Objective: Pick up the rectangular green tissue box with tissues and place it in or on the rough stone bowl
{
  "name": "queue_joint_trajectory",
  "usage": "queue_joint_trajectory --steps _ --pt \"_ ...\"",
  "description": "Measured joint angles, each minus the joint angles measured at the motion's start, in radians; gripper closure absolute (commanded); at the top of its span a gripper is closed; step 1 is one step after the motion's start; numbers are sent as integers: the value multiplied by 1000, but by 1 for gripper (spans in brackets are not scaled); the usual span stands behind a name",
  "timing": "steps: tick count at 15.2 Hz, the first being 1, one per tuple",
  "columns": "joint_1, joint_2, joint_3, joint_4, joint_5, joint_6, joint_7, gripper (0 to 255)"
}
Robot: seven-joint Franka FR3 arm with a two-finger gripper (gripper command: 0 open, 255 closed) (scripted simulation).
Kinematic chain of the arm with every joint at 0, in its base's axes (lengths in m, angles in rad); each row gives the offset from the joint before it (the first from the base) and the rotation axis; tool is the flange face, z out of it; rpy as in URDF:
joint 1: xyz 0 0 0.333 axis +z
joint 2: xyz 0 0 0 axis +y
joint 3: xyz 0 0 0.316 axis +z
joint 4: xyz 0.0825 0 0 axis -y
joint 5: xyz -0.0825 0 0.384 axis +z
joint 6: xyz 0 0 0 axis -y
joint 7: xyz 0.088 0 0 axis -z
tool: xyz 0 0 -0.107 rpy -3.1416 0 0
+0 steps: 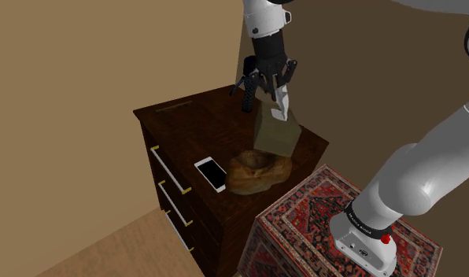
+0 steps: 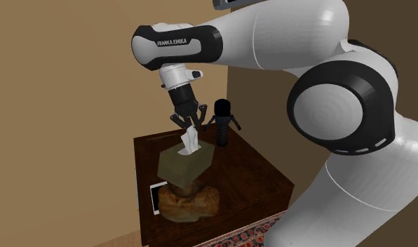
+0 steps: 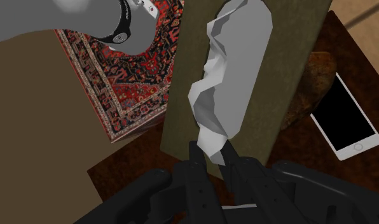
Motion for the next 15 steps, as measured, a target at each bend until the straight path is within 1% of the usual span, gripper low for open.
queue_joint_trajectory --steps 12,15 --pt "3 -7 2 -164 5 157 9 255" --pt "3 -8 2 -179 6 171 9 255"
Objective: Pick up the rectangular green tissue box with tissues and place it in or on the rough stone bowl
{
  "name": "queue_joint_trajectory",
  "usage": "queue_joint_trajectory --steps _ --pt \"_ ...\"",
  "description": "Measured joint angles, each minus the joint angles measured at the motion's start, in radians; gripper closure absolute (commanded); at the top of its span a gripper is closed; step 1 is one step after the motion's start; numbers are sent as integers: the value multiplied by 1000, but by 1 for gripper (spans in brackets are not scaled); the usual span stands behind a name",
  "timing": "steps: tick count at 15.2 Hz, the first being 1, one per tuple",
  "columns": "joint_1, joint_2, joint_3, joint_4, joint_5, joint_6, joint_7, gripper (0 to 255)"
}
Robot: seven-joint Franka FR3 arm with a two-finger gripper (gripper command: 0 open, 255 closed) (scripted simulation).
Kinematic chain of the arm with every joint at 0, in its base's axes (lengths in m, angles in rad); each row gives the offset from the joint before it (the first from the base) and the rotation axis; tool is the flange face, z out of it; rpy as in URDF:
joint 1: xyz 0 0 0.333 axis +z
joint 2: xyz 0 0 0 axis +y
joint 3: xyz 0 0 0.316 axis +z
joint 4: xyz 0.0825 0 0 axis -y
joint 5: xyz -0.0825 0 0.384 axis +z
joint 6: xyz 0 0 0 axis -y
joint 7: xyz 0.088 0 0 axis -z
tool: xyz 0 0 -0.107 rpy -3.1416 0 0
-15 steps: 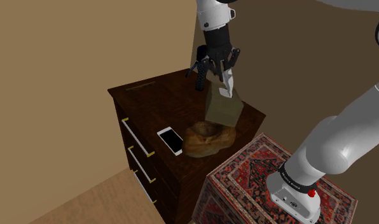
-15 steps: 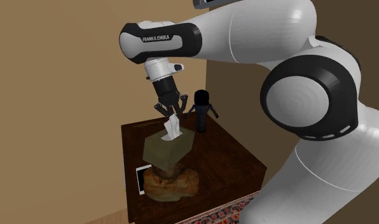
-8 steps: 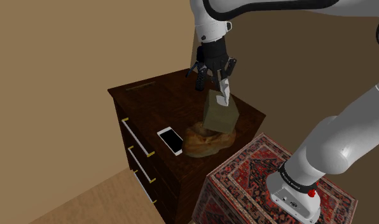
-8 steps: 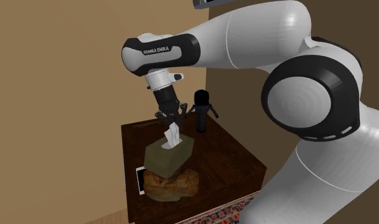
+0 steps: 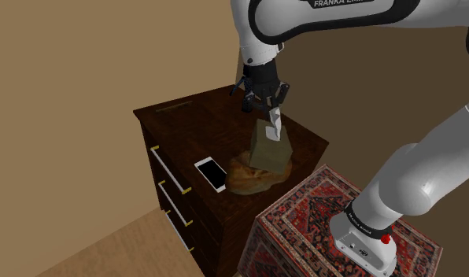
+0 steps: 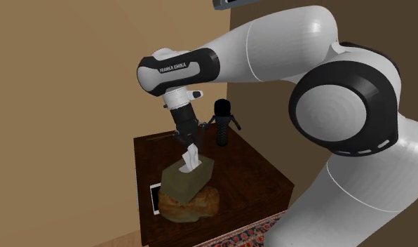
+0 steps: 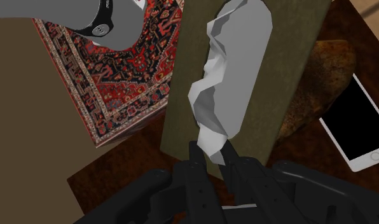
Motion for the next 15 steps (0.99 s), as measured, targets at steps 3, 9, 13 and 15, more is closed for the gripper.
queue_joint_trajectory --steps 3,9,13,15 --pt "0 0 0 -2 0 2 0 255" --pt "0 0 0 -2 0 2 0 0" --pt "2 22 6 57 -3 -36 9 0" --pt "3 51 9 146 -10 -97 14 0"
